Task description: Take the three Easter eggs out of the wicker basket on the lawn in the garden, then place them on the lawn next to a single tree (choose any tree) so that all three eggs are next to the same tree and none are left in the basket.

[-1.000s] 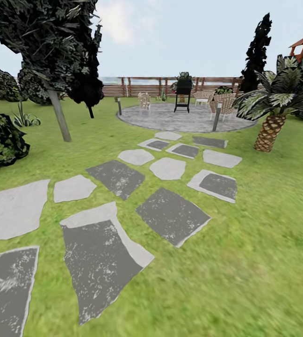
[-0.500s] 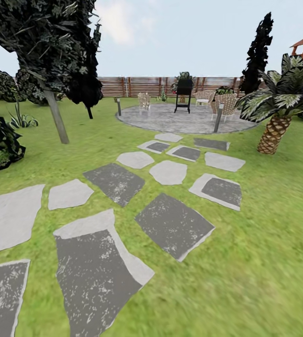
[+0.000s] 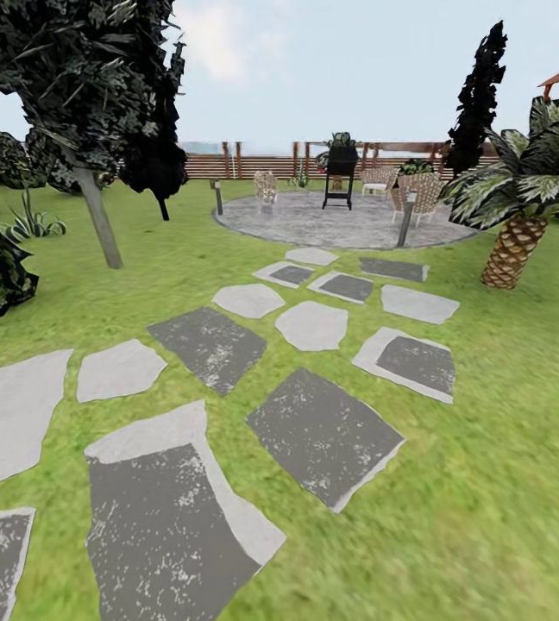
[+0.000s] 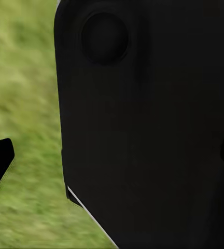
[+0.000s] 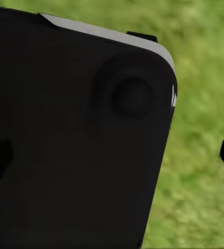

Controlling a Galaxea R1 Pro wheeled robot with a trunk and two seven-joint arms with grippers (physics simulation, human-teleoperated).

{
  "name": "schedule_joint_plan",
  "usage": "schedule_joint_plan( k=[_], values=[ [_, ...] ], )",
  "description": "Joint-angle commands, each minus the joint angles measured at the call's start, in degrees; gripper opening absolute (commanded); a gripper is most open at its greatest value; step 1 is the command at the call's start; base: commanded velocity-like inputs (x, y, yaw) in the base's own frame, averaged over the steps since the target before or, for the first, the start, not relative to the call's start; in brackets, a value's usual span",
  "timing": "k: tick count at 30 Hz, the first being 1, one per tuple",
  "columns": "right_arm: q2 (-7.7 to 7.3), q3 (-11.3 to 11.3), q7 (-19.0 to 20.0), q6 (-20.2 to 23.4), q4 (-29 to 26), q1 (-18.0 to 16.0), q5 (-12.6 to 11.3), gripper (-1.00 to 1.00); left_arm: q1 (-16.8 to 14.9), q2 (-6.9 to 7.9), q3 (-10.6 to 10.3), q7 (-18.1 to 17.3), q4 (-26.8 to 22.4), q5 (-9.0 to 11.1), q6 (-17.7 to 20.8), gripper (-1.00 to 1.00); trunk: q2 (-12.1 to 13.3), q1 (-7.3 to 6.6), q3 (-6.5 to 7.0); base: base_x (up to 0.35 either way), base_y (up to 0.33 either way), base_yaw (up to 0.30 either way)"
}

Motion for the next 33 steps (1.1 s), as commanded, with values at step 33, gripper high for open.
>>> schedule_joint_plan(
  k=[33],
  values=[
    [-0.01, 0.1, 0.0, -0.7, 0.0, 0.0, 0.4, 1.0, 0.0, -0.01, 0.0, 0.0, 0.0, 0.1, -0.1, 1.0, 0.0, 0.03, -0.05, 0.339, 0.0, 0.0]
  ],
)
